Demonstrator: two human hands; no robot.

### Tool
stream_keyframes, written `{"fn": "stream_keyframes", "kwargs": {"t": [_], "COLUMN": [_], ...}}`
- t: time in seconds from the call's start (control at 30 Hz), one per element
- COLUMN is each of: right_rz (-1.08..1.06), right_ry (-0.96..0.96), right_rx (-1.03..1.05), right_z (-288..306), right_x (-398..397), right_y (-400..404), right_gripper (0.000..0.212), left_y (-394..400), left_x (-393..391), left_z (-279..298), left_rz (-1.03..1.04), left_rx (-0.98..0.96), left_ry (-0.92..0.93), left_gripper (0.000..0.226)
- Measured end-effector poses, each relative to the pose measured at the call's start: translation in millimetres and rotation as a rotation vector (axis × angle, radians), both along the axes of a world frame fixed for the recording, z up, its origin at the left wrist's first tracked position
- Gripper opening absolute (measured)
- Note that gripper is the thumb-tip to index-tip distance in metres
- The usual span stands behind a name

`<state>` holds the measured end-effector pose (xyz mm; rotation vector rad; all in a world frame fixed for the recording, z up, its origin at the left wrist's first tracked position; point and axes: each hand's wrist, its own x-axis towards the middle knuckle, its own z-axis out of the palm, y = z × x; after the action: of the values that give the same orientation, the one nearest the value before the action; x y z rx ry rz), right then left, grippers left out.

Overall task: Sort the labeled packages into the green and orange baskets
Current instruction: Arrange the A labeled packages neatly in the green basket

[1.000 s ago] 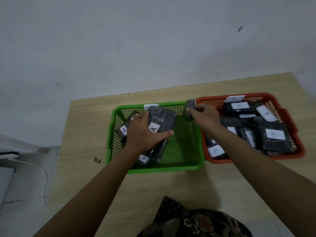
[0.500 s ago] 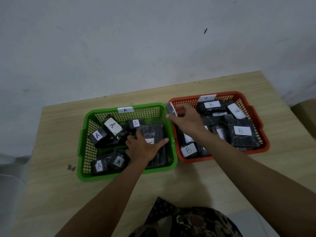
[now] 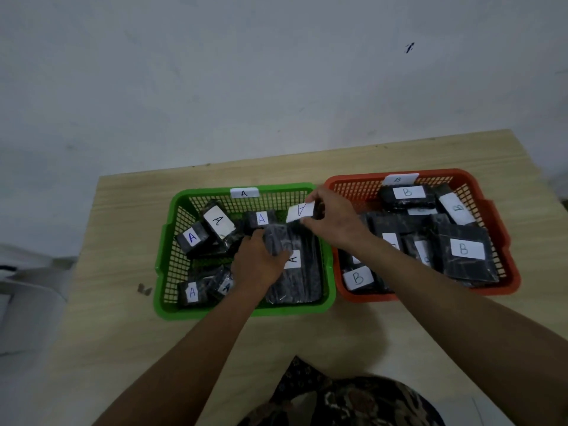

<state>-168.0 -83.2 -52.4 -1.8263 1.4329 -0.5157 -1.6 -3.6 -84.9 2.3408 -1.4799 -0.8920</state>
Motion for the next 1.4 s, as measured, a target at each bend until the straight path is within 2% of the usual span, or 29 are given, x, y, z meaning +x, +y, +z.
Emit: {"fn": "stream_keyframes", "kwargs": {"t": [0.1,0.3,0.4,0.53,0.67,0.77,0.93,1.2,1.3,1.4], "right_rz": [0.046,0.085,0.144,0.232,0.257,0.263,0.269,0.327,0.261,0.197], "right_ry": [0.055,0.245,0.270,0.408,0.574,0.577,0.534,0.741,0.669,0.426], "right_rx": [-0.059,-0.177,-0.143,-0.165,-0.187,-0.141,-0.117,-0.074,-0.145,-0.171], "right_z": [-7.1,-14.3,-16.8,-19.4,-23.7,-24.8,-22.7,-23.7,-19.5,-16.7], "right_x": [4.6,17.4,22.2,30.5,43.5,46.8,40.8,56.2,60.5,80.3], "right_y": [-9.0,-26.5,-33.0,-35.4,-35.4,-38.4,-45.4,-44.1,-36.0,-23.5], "right_gripper": [0.035,0.034,0.029,0.024,0.030,0.031,0.028,0.022,0.024,0.026], "left_y": [-11.3,-66.2,-93.6,-115.1,-121.0,-121.9,-123.4,-122.8,-116.0,-101.1], "left_x": [13.8,54.0,74.6,94.5,109.3,116.1,119.0,119.3,125.7,144.8], "left_z": [13.8,28.9,24.0,9.7,-0.2,-3.8,-5.2,-4.1,-3.0,-0.4], "left_rz": [-0.090,-0.324,-0.411,-0.486,-0.512,-0.546,-0.548,-0.543,-0.495,-0.368], "left_rx": [-0.178,-0.487,-0.459,-0.368,-0.332,-0.372,-0.390,-0.381,-0.407,-0.449], "left_ry": [-0.121,-0.215,-0.273,-0.269,-0.220,-0.197,-0.145,-0.090,-0.082,-0.161], "left_gripper": [0.043,0.038,0.047,0.053,0.041,0.028,0.027,0.027,0.033,0.036]}}
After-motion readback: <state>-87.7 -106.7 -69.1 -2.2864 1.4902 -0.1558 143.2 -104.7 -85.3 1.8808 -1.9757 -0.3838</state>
